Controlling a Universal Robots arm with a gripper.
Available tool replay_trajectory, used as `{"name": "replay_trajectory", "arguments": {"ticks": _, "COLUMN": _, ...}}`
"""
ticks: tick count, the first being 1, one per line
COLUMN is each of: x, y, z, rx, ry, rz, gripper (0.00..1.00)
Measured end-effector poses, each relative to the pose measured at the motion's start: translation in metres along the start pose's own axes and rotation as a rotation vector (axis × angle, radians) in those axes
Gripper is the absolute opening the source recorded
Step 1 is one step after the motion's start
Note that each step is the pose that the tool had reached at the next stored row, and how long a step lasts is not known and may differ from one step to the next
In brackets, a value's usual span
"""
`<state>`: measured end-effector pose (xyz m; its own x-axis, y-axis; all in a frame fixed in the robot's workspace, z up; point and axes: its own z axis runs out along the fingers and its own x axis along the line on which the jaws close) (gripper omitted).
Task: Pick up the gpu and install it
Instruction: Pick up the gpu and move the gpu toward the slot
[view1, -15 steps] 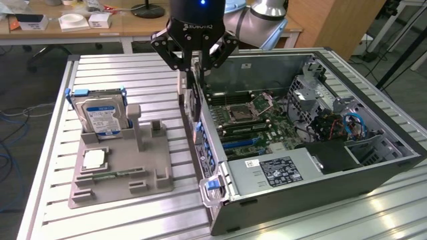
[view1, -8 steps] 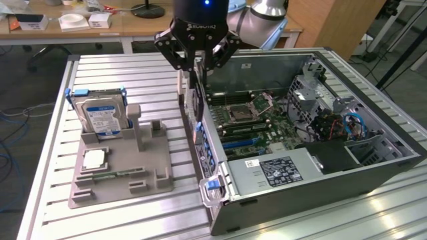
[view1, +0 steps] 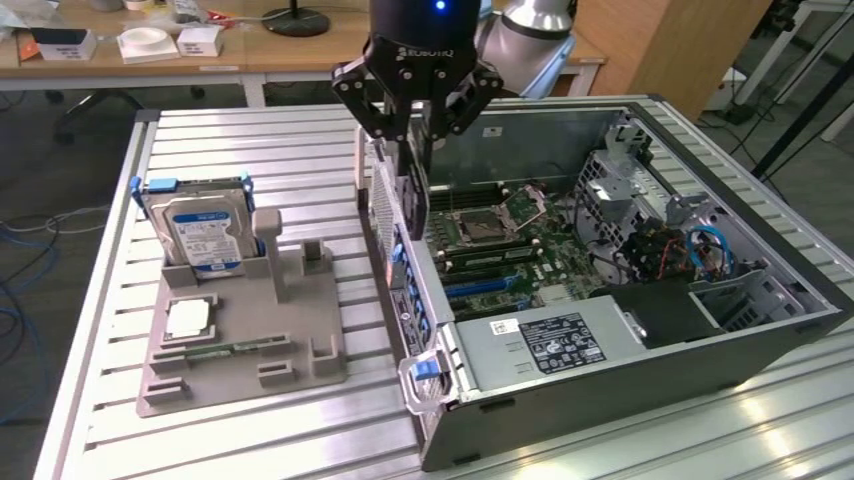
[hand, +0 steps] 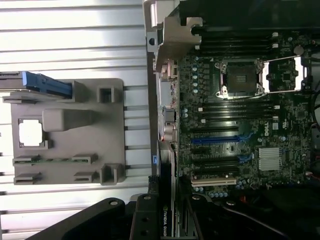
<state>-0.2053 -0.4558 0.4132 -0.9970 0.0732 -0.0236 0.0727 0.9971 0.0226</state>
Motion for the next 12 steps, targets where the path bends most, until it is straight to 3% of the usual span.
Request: {"name": "replay_trajectory", "arguments": {"ticks": 12, "x": -0.024, "y": 0.0018, "z": 0.0007, "rx": 0.0, "ry": 0.0, "rz": 0.0, "gripper": 0.26}}
